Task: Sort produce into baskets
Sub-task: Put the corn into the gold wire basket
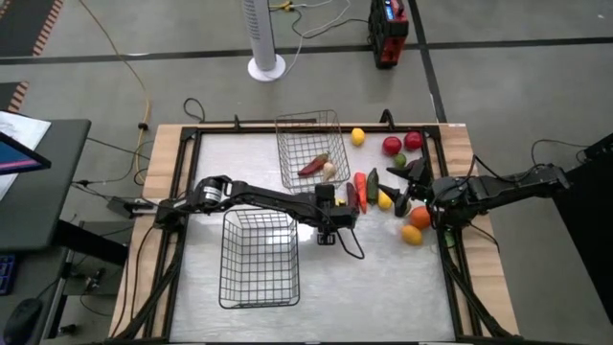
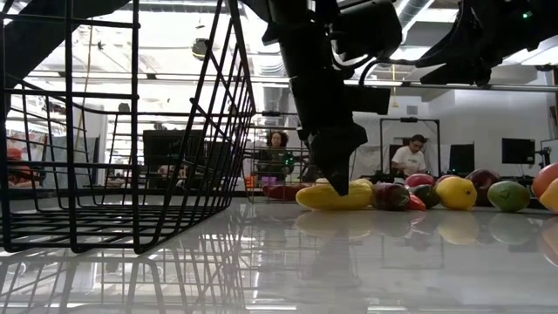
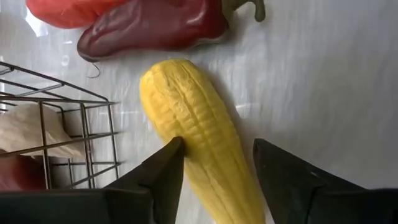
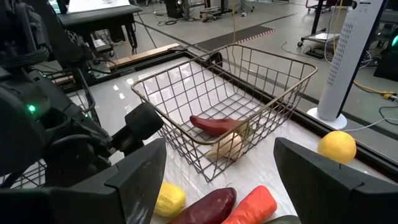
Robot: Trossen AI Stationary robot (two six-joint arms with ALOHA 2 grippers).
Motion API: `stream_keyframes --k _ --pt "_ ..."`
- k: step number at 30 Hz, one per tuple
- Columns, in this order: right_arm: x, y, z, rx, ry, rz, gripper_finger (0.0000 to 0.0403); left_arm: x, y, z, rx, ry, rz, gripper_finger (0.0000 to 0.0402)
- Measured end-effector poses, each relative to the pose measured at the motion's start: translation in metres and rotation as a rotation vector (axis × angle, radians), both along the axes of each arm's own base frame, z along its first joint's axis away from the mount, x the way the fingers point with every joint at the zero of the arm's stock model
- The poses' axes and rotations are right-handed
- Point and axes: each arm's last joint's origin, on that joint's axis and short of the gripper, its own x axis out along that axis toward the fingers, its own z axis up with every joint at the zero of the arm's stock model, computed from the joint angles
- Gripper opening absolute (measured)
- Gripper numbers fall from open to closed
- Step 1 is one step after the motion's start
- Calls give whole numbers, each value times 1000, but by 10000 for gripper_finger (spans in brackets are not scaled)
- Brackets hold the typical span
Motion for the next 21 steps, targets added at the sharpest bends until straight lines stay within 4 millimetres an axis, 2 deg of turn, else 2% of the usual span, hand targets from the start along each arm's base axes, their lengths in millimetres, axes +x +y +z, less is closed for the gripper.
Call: stream_keyframes --k 6,16,21 --pt "0 0 0 -2 1 1 325 -2 -4 1 -12 -10 62 166" --pt "0 0 0 -2 4 0 325 -1 -40 18 -31 -38 12 190" --pt "0 0 0 1 2 0 325 -2 -40 19 -8 -31 14 190"
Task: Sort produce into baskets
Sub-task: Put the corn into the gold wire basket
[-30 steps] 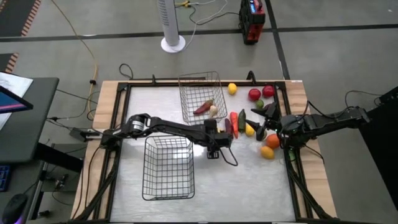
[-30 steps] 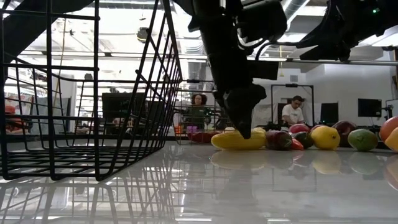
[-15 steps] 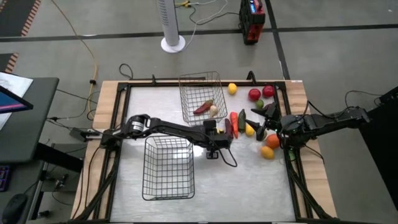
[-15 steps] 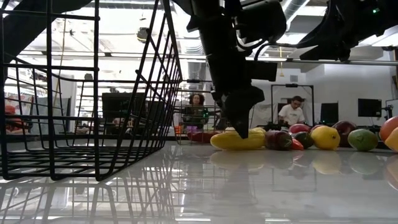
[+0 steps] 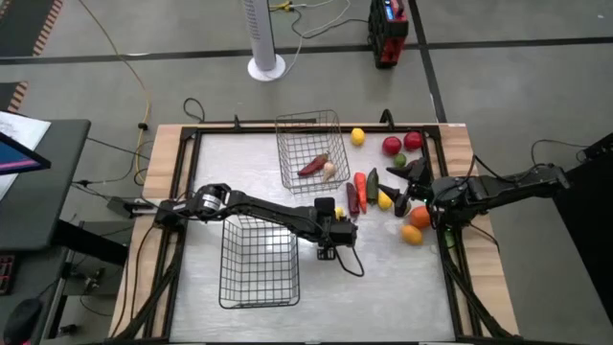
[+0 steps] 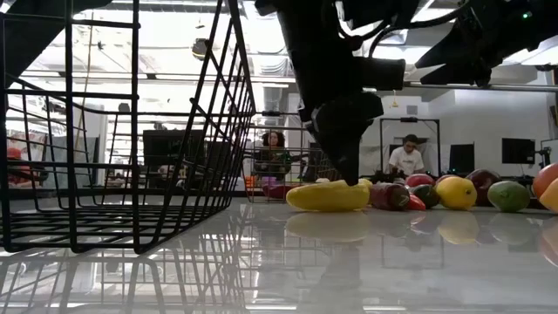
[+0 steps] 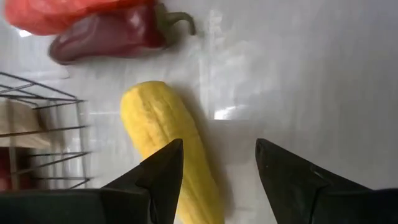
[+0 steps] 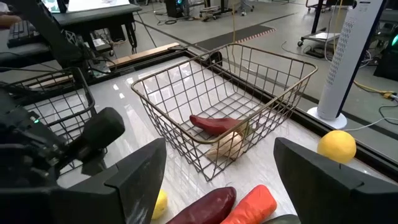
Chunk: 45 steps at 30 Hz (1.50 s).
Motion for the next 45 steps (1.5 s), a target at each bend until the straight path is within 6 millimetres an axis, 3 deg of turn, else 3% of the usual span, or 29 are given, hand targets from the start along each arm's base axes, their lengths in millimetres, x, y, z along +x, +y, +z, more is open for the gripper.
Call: stream_keyframes --k 6,16,22,33,37,41,45 --pt "0 0 0 0 0 0 325 -1 17 1 113 10 74 190" --pt "0 0 0 0 1 0 325 0 55 -7 -99 54 134 191" --pt "0 0 0 -1 5 1 325 2 68 -20 -232 88 104 191" --pt "0 0 -1 -3 11 0 325 1 60 -30 -194 126 7 189" --pt "0 0 -1 -2 11 0 325 1 56 -28 -176 130 -10 167" --pt "0 0 -1 -2 11 0 325 3 53 -17 -170 133 -28 131" --pt "0 0 -1 -2 11 0 325 6 52 9 -166 116 -41 122"
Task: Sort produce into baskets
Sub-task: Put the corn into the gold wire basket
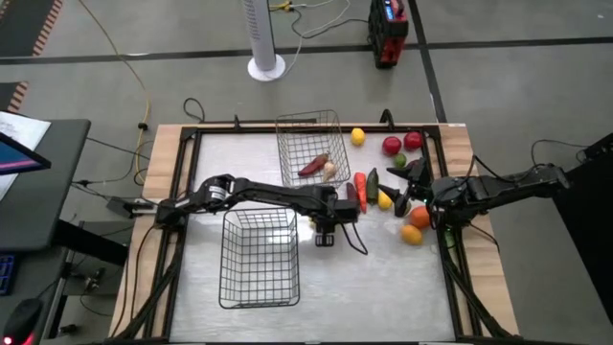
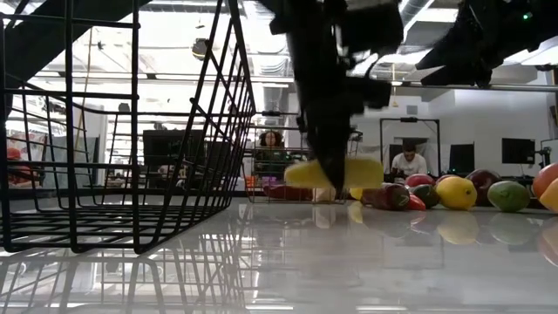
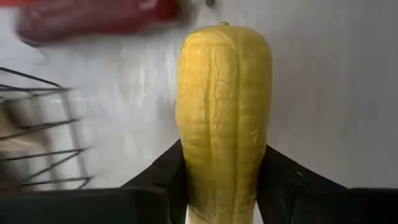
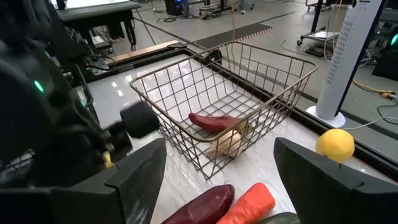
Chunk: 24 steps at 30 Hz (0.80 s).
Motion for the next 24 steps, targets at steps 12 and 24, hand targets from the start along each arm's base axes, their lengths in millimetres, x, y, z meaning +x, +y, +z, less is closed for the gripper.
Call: stream_keyframes --k 12,24 --pt "0 0 0 0 -1 0 325 -12 25 104 545 -164 111 138" --pt "15 3 -11 10 73 -10 325 -29 112 78 394 -38 281 148"
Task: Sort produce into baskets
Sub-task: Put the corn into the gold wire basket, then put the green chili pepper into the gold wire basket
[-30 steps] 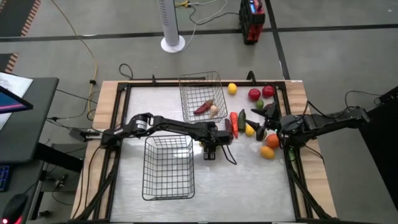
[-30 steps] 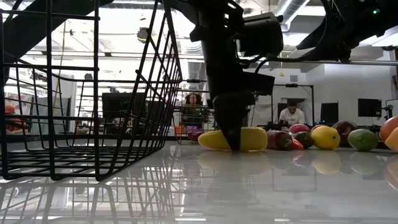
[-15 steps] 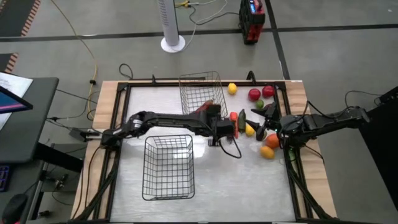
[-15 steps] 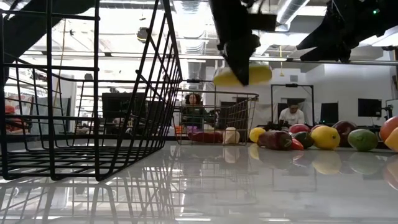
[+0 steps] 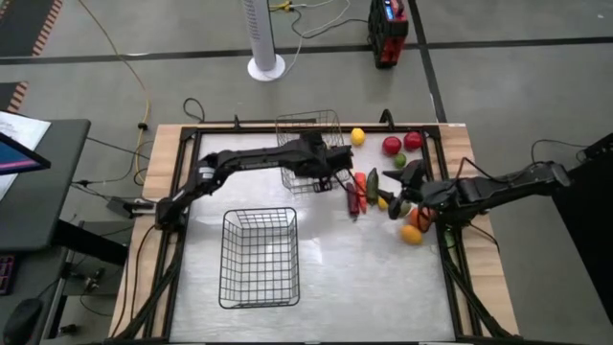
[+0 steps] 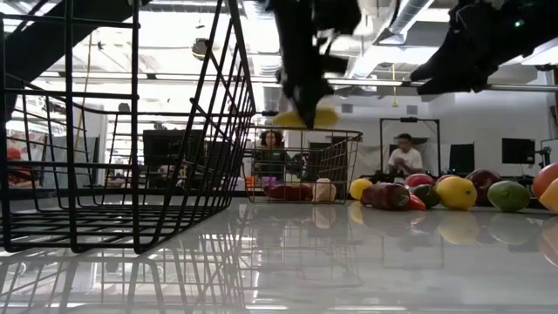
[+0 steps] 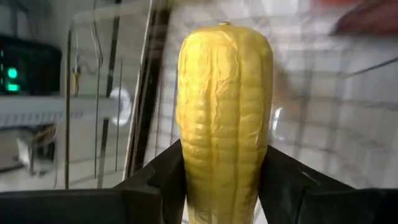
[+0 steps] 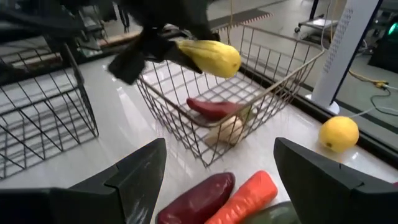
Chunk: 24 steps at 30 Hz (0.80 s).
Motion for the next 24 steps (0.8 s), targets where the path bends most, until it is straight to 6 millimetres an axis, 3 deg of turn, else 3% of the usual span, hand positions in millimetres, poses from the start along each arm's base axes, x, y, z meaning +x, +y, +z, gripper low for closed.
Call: stream_keyframes --k 6,13,16,21,24 --pt "5 1 -4 3 28 -6 325 -9 28 -10 -30 34 44 206" --pt "5 1 -6 32 29 -21 325 -14 26 -6 -103 68 18 270" --pt "7 0 -12 53 60 -47 325 -20 9 18 -89 17 -9 273" --pt "14 -5 -24 77 145 -95 325 -34 -41 76 -55 -160 -117 274" --pt "20 -5 -32 114 203 -57 325 -46 -70 98 -31 -240 -179 274"
